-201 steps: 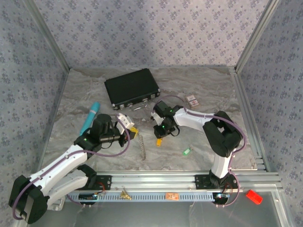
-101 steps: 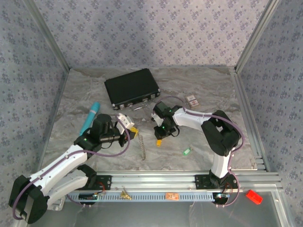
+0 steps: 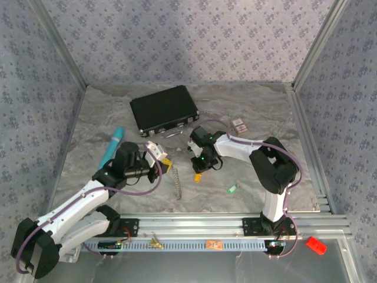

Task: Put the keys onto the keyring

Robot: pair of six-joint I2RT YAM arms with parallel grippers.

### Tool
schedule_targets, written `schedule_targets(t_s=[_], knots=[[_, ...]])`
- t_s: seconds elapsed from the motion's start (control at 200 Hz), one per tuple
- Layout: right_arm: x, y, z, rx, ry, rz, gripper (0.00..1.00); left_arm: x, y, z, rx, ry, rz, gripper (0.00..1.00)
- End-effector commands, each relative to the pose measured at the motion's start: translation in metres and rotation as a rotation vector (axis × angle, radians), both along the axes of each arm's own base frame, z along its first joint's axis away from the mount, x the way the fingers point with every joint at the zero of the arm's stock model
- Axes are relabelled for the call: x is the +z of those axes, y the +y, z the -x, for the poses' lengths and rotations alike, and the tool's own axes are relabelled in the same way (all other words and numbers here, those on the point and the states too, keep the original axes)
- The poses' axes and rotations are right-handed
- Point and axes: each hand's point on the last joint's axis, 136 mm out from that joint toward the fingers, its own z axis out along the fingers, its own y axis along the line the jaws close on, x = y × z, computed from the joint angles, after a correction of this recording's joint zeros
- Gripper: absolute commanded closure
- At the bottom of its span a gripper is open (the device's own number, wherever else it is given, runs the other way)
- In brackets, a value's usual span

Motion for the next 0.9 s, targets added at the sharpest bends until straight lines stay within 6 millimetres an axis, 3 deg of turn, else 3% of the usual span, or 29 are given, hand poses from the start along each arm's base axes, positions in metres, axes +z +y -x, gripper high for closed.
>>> schedule_targets(t_s=[0.0,0.04,0.195,0.425,0.59,0.69,0.78,0.895], knots=[[0.001,0.003,0.001,0.018,0.011,0.006,0.96,0.009,-0.004,0.001,-0.026,-0.022,0.029,1.0],[0.003,0.003,0.002,0.022,0.006,0.003,1.0,0.009,-0.003,0.001,-0.025,-0.021,0.029,1.0],[0.023,0.004,-0.003,0.078,-0.108,-0.049,1.0,0.008,-0.003,0.003,-0.021,0.006,0.037,1.0],[0.101,0.007,-0.014,0.268,-0.535,-0.165,1.0,0.01,-0.007,0.008,-0.034,0.069,0.077,1.0],[0.15,0.015,-0.002,0.486,-0.857,-0.253,1.0,0.01,-0.011,0.011,-0.062,0.112,0.103,1.0],[0.162,0.018,0.009,0.65,-1.011,-0.234,1.0,0.009,-0.013,0.012,-0.074,0.142,0.108,1.0],[0.164,0.023,0.025,0.803,-1.051,-0.234,1.0,0.011,-0.015,0.013,-0.081,0.161,0.113,1.0],[0.167,0.03,0.034,0.871,-1.062,-0.264,1.0,0.013,-0.017,0.015,-0.093,0.182,0.128,1.0]])
